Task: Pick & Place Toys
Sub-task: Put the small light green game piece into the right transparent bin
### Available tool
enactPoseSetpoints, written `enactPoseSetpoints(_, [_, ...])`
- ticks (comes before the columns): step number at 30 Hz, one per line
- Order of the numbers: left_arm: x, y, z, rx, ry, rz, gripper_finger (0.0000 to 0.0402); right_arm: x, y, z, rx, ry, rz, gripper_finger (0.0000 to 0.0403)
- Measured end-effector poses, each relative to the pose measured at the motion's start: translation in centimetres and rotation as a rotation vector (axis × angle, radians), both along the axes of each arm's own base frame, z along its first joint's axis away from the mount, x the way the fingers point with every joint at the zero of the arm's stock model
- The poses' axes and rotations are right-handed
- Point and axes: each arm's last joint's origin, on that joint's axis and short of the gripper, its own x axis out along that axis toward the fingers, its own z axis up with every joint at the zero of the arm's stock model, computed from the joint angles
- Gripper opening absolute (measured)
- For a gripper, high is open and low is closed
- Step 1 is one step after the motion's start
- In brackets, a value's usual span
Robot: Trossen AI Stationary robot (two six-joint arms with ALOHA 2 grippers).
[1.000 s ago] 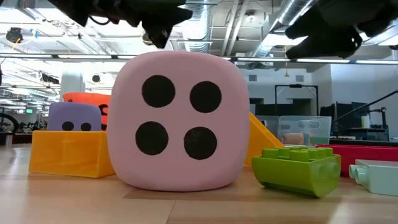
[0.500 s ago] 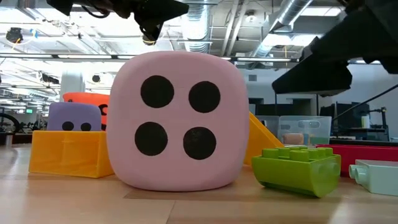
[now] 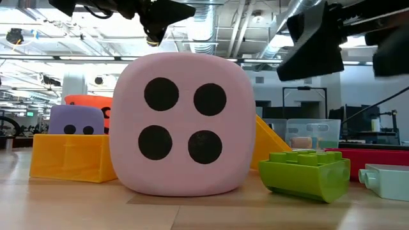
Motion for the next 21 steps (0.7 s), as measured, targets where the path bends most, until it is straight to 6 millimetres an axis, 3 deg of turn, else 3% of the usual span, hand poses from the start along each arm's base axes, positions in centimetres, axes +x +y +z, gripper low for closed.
enactPoseSetpoints(5, [0.0, 0.0, 0.0, -0.031, 0.008, 0.008, 0.0196, 0.5, -0.8, -0.2, -0.070, 0.084, -0.027, 0.0291])
enactPoseSetpoints(21, [0.0, 0.0, -0.1, -0.031, 0.015, 0.009, 0.0198, 1.5, -1.6, 0.1, -0.067, 0.138, 0.043, 0.0291])
